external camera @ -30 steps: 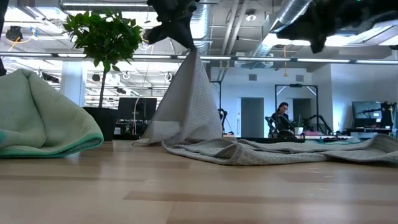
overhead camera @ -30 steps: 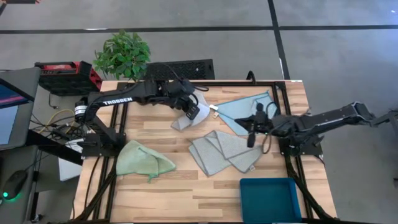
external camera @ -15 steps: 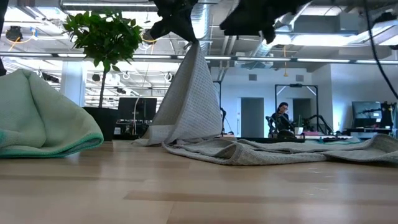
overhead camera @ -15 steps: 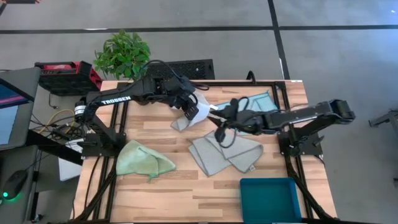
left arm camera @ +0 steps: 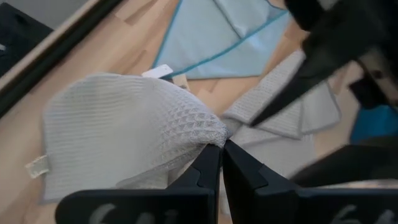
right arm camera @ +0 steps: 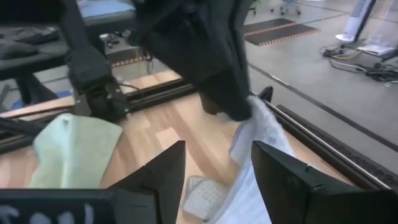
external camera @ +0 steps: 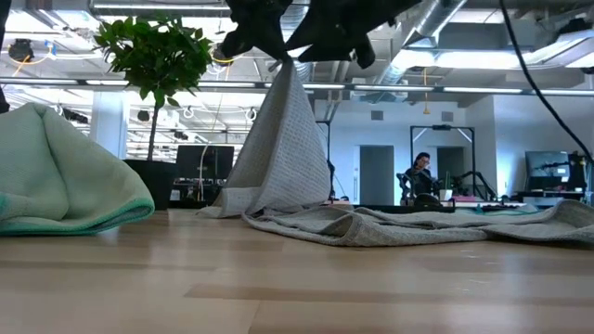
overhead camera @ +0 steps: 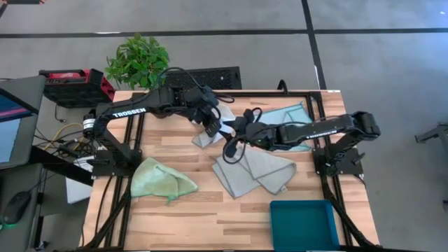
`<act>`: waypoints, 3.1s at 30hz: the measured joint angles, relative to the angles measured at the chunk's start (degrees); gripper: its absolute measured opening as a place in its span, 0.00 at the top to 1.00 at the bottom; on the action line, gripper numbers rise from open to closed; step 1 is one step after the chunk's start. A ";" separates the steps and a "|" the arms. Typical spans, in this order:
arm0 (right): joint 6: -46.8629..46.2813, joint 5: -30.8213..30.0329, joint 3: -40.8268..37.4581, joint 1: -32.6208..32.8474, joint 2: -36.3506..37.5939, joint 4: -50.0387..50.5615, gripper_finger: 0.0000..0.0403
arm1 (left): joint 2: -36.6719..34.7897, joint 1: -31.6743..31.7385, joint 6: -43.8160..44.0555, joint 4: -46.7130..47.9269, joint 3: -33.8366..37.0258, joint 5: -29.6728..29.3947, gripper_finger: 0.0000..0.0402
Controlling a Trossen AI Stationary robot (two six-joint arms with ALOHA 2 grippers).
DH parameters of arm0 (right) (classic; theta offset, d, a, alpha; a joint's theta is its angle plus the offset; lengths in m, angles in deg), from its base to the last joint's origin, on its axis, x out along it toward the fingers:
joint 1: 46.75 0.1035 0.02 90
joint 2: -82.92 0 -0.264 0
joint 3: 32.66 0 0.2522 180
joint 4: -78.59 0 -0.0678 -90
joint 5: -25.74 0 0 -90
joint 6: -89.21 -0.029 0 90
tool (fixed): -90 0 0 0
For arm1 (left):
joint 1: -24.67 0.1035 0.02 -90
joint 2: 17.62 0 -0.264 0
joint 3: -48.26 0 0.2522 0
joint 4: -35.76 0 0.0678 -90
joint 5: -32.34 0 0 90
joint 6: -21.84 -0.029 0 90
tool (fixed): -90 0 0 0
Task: Fold microfiber towels
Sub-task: Fold the gray microfiber cloth
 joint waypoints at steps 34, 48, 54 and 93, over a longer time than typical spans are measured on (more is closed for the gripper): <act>-4.71 -0.68 0.60 -2.41 -0.43 2.35 0.60 | -0.92 -0.19 -1.12 -0.33 0.02 1.57 1.00; -4.78 -0.97 0.60 -3.19 -0.43 -0.47 0.64 | -0.92 -2.25 -0.62 -1.68 0.02 1.31 1.00; -4.78 -1.71 0.60 -3.19 -0.43 -0.48 0.68 | -0.92 -2.38 -0.04 -1.69 0.04 1.37 1.00; -0.97 8.52 0.58 3.55 -0.43 7.45 0.73 | -1.84 -1.50 -7.22 5.38 -8.57 -1.73 1.00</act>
